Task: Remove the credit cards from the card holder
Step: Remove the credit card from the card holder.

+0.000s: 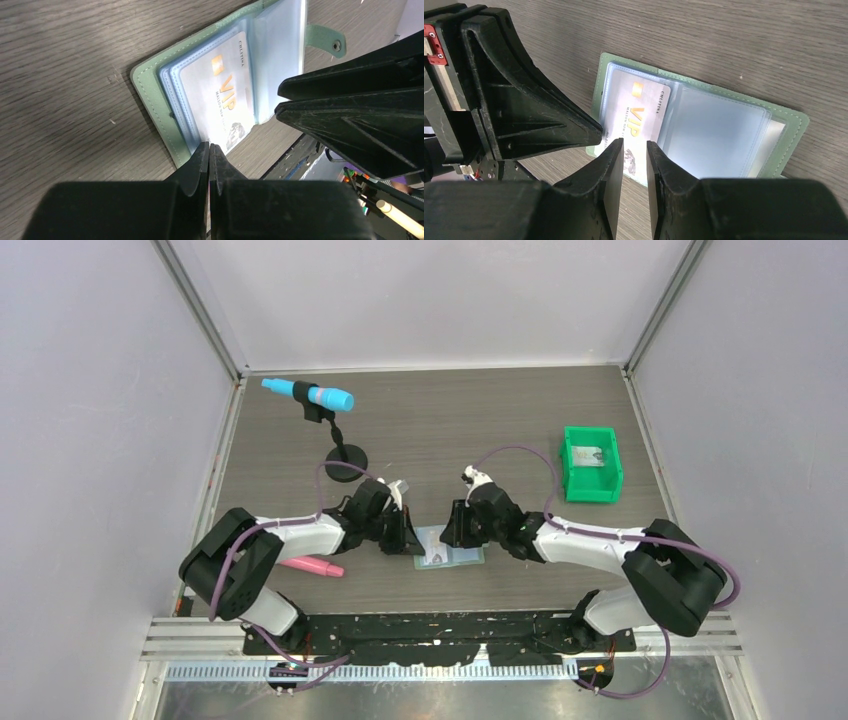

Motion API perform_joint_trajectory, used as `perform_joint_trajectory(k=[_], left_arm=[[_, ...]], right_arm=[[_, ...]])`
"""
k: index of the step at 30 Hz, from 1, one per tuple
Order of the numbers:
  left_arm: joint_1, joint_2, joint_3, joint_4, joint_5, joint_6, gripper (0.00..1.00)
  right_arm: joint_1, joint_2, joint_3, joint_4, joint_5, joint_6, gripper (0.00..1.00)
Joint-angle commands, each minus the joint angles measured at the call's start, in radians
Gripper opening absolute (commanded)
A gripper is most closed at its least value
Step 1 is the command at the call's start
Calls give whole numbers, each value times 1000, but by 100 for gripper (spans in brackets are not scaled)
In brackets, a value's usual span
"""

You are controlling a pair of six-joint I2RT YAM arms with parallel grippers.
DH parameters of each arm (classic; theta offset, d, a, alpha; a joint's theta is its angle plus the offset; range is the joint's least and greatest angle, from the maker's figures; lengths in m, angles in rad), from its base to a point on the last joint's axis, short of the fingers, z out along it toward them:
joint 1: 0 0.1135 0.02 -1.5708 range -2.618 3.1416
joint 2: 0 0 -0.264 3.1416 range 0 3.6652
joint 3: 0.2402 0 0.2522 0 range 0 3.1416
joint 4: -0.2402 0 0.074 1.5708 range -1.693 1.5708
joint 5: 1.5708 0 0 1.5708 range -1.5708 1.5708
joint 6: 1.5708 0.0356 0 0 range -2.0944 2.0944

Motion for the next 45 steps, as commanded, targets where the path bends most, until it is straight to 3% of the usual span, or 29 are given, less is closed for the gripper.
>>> perform_joint_trajectory(k=[1, 35, 39, 45], left_arm=[[-3, 4, 20, -23, -43, 54, 0], [-3, 46, 12, -35, -48, 72, 0], [-3, 53, 6, -29, -46, 72, 0], [-3, 54, 5, -22, -29, 70, 0]], right_arm=[[-16, -1, -16, 61, -15, -3, 30], [-35, 99, -92, 229, -92, 35, 30], [-57, 98, -115, 281, -142, 40, 26], [-106, 106, -179, 448, -250, 80, 6]])
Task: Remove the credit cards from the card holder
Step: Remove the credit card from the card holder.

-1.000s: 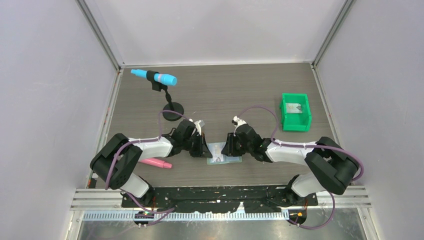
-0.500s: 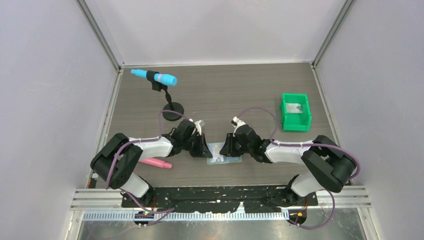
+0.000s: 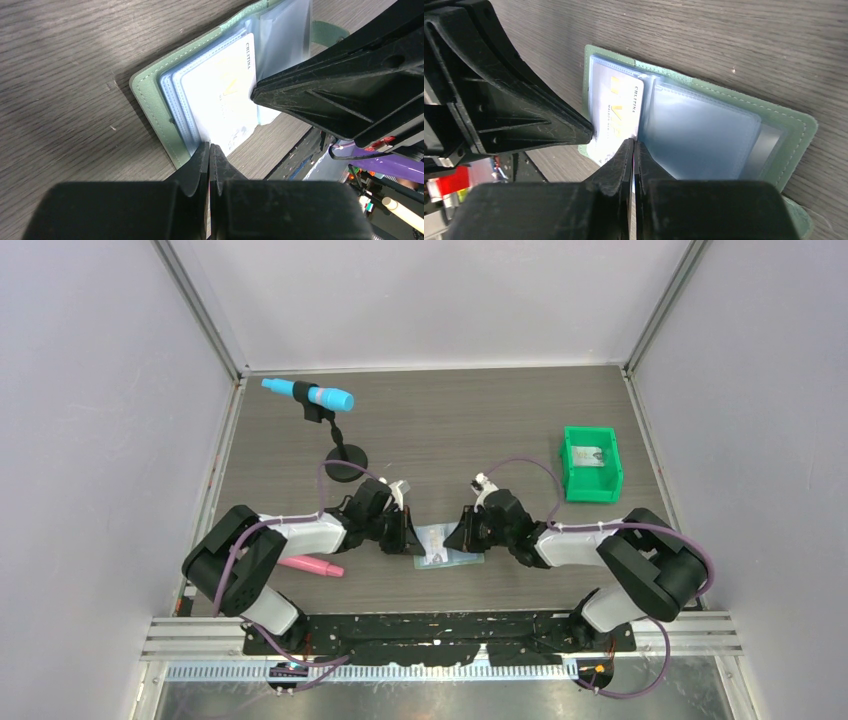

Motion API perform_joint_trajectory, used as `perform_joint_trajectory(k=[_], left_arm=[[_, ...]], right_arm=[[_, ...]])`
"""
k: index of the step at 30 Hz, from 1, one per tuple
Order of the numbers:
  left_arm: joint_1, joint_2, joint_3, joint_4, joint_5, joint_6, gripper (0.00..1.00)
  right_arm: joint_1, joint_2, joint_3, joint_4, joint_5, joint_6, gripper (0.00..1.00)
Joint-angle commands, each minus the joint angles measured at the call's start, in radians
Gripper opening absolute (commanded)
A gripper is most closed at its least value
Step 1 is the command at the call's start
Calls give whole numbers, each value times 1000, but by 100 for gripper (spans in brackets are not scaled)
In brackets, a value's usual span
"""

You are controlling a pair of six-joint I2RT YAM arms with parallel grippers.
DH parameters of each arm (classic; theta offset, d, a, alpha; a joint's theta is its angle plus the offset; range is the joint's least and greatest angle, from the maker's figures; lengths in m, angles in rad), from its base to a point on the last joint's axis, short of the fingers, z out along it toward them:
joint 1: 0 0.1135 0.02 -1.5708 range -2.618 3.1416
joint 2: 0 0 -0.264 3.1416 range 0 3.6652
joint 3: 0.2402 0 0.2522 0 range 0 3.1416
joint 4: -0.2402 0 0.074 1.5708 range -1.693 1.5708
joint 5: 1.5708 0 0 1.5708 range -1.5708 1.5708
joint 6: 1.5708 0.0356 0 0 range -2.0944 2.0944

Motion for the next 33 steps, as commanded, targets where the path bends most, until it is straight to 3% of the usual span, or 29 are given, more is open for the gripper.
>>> perform_joint_trajectory(k=[1, 10, 20, 33], left_arm=[[-2, 29, -1, -24, -26, 39, 0], [-3, 14, 4, -70, -60, 46, 1], [-3, -17, -14, -60, -73, 36, 17], [-4, -69, 0, -67, -48, 22, 28]], right_arm=[[-35, 23, -45, 199, -112, 47, 6], [-80, 30, -77, 221, -158, 65, 5], [-134, -124, -81, 28, -121, -10, 5], [-158, -252, -67, -108, -128, -66, 5]])
